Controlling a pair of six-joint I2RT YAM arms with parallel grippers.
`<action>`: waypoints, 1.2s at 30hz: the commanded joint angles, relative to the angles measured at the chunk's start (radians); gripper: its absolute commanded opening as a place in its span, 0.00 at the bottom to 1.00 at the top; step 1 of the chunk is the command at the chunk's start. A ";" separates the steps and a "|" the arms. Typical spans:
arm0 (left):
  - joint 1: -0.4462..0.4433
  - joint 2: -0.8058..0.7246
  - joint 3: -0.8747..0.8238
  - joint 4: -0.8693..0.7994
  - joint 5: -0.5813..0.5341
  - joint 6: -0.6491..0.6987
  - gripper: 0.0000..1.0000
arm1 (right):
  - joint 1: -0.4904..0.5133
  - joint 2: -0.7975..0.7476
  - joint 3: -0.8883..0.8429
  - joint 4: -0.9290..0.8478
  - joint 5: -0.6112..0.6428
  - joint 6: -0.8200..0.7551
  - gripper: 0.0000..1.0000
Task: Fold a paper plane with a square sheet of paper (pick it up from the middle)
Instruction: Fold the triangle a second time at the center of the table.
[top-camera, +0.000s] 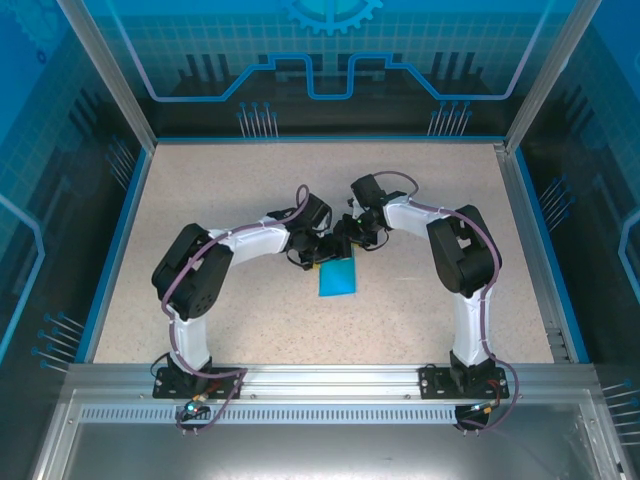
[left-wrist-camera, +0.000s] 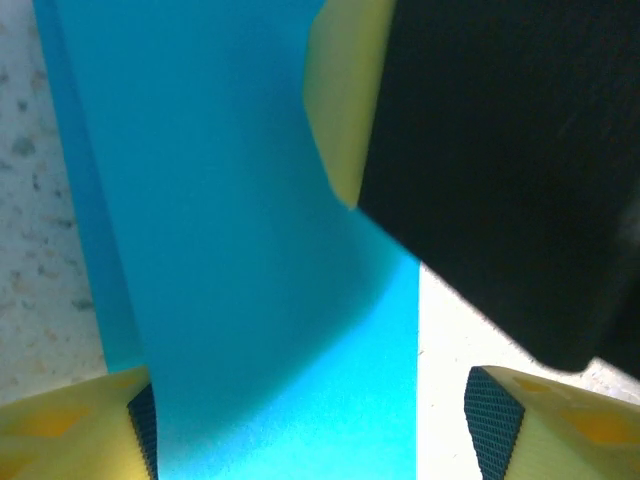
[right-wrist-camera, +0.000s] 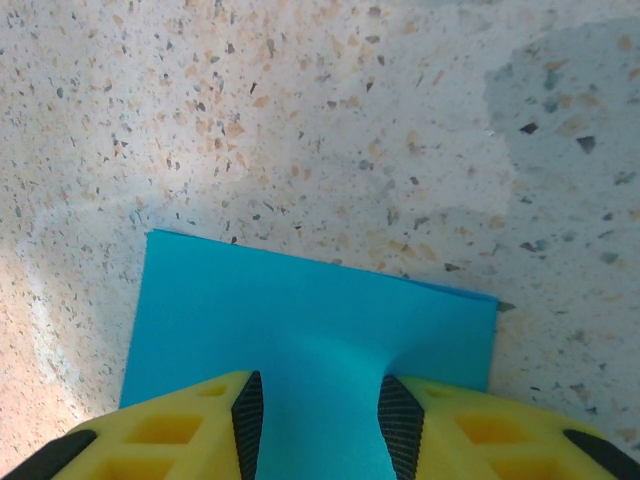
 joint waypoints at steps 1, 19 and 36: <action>0.009 -0.037 -0.029 0.058 0.067 0.026 0.77 | -0.026 0.070 -0.044 -0.049 0.070 0.001 0.41; 0.005 -0.183 -0.204 0.130 0.268 -0.067 0.75 | -0.027 0.073 -0.044 -0.053 0.068 0.002 0.41; -0.003 -0.136 -0.144 0.203 0.306 -0.087 0.55 | -0.032 0.049 -0.031 -0.051 0.015 0.007 0.41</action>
